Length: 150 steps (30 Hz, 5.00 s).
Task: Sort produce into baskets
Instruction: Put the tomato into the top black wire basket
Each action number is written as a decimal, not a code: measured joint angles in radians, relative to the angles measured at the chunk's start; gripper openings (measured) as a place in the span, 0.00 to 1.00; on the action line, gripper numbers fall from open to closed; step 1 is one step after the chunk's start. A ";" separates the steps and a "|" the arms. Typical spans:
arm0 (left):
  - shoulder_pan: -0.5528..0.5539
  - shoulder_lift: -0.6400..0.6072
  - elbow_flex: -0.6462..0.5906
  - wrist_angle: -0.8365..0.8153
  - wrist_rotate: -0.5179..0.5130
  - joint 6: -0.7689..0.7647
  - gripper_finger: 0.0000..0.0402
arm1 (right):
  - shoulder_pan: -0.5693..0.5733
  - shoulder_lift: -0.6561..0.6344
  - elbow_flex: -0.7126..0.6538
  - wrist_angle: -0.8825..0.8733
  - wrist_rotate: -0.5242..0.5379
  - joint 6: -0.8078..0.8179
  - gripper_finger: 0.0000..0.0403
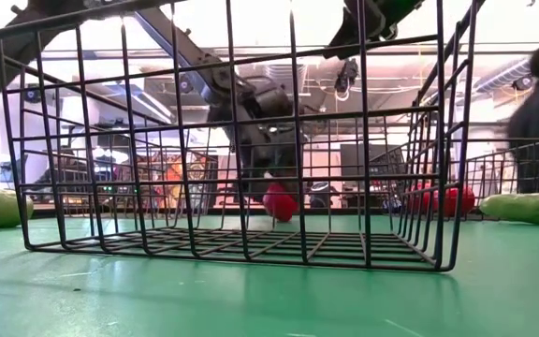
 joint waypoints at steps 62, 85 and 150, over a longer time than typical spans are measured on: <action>-0.159 -0.797 -0.259 -0.087 -0.411 0.083 0.99 | 0.004 0.182 -0.022 -0.046 -0.297 0.161 0.91; -0.221 -1.140 -0.708 0.038 -0.413 -0.014 0.99 | -0.204 0.773 0.526 -0.214 -0.439 0.268 0.91; -0.221 -1.150 -0.749 0.075 -0.411 -0.017 0.99 | -0.107 1.115 1.079 -0.638 -0.551 0.343 0.91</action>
